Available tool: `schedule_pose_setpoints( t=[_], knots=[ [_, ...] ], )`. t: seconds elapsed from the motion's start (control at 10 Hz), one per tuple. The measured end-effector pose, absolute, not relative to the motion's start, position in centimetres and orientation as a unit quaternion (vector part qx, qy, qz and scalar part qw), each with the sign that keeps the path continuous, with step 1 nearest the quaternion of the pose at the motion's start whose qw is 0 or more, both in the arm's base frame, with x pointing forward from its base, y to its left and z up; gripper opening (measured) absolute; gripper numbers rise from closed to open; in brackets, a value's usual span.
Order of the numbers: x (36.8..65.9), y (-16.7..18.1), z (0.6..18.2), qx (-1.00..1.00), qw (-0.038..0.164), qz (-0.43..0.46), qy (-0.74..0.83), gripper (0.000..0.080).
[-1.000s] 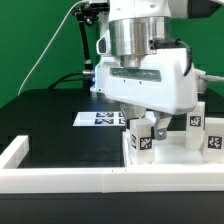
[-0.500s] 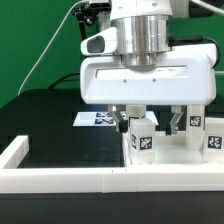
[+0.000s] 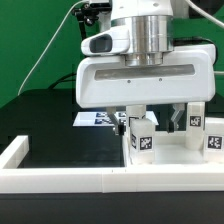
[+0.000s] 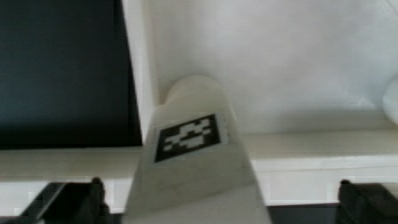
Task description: Assemble square table
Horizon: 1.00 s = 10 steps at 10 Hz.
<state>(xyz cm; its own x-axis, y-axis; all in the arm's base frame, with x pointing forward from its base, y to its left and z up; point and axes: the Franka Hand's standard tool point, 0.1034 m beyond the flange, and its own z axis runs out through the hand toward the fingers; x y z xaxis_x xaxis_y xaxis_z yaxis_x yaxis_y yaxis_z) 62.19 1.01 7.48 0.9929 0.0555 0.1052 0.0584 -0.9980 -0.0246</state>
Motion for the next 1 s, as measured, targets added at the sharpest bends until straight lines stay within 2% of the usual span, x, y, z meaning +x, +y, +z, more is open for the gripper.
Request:
schedule_pose_setpoints(
  t=[0.2, 0.4, 0.5, 0.8, 1.0],
  knots=[
    [62.18, 0.84, 7.47, -0.996, 0.005, -0.051, -0.072, 0.0649],
    [62.18, 0.81, 7.45, -0.996, 0.005, -0.051, -0.068, 0.0378],
    [62.18, 0.81, 7.46, -0.996, 0.005, -0.051, -0.068, 0.0289],
    [62.18, 0.76, 7.45, -0.997, 0.006, -0.051, -0.056, 0.029],
    [62.28, 0.52, 7.42, -0.997, 0.015, -0.05, 0.063, 0.029]
  ],
)
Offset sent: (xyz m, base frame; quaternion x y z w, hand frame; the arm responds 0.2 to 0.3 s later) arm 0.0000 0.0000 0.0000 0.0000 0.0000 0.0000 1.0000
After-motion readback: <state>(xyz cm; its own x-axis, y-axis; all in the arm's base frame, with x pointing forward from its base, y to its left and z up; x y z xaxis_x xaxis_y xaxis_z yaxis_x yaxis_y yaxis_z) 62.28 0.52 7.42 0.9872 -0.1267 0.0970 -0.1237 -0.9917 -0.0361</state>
